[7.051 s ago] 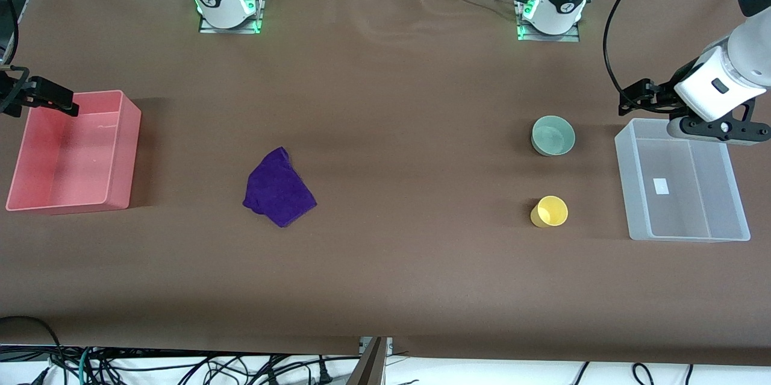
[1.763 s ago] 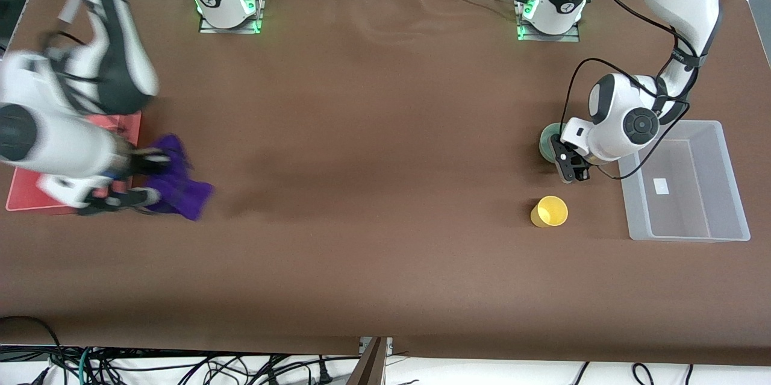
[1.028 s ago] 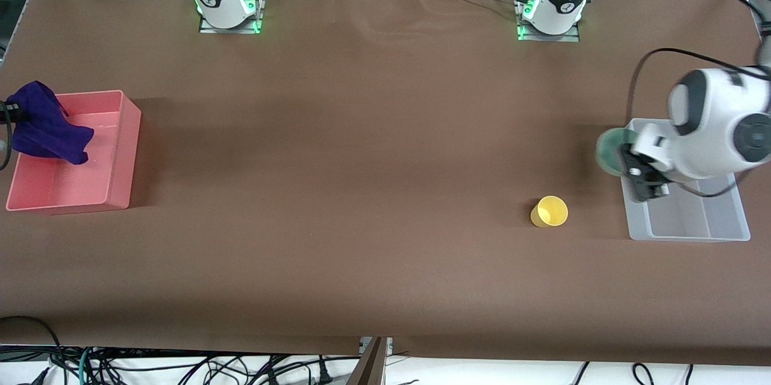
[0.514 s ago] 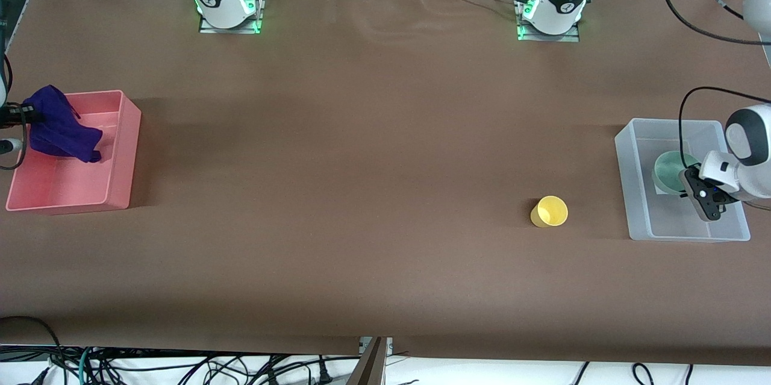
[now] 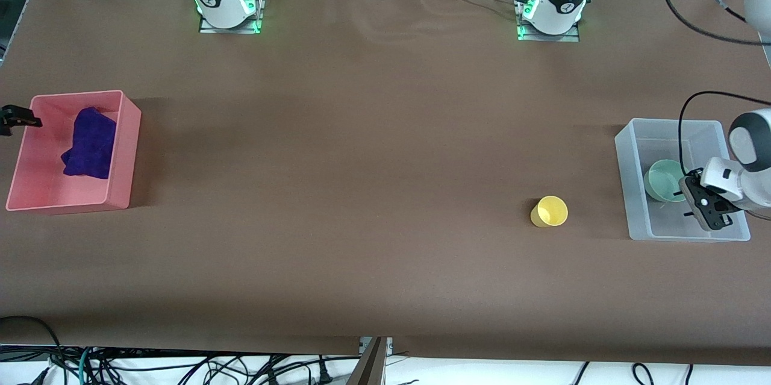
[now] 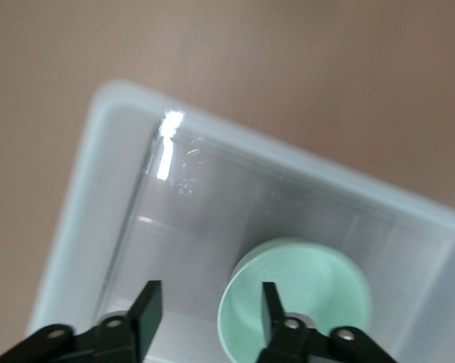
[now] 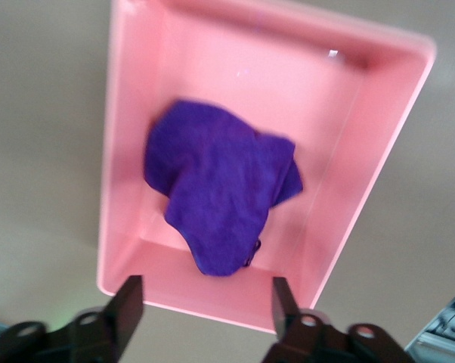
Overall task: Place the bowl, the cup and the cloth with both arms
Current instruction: 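Reach the left gripper to the yellow cup and grasp it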
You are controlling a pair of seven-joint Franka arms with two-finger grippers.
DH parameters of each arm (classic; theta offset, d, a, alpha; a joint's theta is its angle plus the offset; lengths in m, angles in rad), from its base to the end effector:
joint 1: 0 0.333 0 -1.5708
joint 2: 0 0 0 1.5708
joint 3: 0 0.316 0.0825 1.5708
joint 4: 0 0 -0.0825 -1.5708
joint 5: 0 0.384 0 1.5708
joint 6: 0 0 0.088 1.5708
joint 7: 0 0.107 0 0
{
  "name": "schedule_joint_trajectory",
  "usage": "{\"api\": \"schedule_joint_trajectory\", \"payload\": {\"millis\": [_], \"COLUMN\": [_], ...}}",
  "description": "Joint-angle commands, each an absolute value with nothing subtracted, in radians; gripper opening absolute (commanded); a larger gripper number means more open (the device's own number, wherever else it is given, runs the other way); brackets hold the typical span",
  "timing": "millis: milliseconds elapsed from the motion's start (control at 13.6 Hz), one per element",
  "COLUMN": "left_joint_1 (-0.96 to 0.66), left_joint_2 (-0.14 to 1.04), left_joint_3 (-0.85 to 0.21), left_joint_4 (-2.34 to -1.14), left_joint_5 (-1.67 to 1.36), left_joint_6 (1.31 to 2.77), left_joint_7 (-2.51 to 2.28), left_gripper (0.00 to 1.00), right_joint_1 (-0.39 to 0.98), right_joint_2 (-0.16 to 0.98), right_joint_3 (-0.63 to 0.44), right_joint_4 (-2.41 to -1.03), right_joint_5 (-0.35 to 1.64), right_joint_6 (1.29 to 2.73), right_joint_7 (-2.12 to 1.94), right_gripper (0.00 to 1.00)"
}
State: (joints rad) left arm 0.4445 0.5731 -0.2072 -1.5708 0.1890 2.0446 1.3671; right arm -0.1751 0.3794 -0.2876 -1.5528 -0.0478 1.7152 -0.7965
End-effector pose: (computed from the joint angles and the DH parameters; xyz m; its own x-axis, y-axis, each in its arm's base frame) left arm 0.6591 0.1899 0.3062 0.3631 -0.9295 -0.0647 -0.9271 -0.3674 0.0745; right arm 0.5837 -0.2715 0.4232 0.9070 0.3407 -0.2476 0.3420 -0.9389 -0.0392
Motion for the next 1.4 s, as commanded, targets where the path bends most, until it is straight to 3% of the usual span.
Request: {"api": "schedule_joint_trajectory", "payload": {"millis": [0, 294, 661, 734, 808, 955, 1028, 1322], "left_joint_1": [0.382, 0.261, 0.19, 0.161, 0.14, 0.137, 0.137, 0.152], "left_joint_2": [0.526, 0.564, 0.695, 0.718, 0.732, 0.747, 0.747, 0.738], "left_joint_3": [-0.285, -0.288, -0.287, -0.285, -0.282, -0.282, -0.279, -0.279], "left_joint_4": [-1.476, -1.477, -1.494, -1.508, -1.528, -1.549, -1.549, -1.548], "left_joint_5": [0.195, 0.114, 0.032, 0.032, 0.044, 0.046, 0.048, 0.118], "left_joint_6": [1.811, 1.798, 1.994, 2.034, 2.087, 2.132, 2.134, 2.122], "left_joint_7": [1.1, 0.524, 0.122, 0.079, 0.054, 0.031, 0.041, 0.044], "left_gripper": [1.0, 1.0, 0.99, 0.93, 0.78, 0.07, 0.0, 0.0], "right_joint_1": [-0.169, -0.14, -0.107, -0.109, -0.109, -0.109, -0.109, -0.112], "right_joint_2": [0.347, 0.276, 0.232, 0.206, 0.184, 0.152, 0.138, 0.107], "right_joint_3": [-0.163, -0.005, 0.118, 0.112, 0.103, 0.095, 0.094, 0.054], "right_joint_4": [-1.419, -1.397, -1.397, -1.397, -1.397, -1.404, -1.405, -1.405], "right_joint_5": [-0.049, -0.089, -0.109, -0.109, -0.104, -0.094, -0.072, -0.035], "right_joint_6": [1.58, 1.536, 1.496, 1.518, 1.555, 1.615, 1.608, 1.421], "right_joint_7": [-0.663, -0.433, -0.091, -0.08, -0.078, -0.086, -0.087, -0.127], "right_gripper": [1.0, 1.0, 1.0, 1.0, 1.0, 1.0, 1.0, 1.0]}}
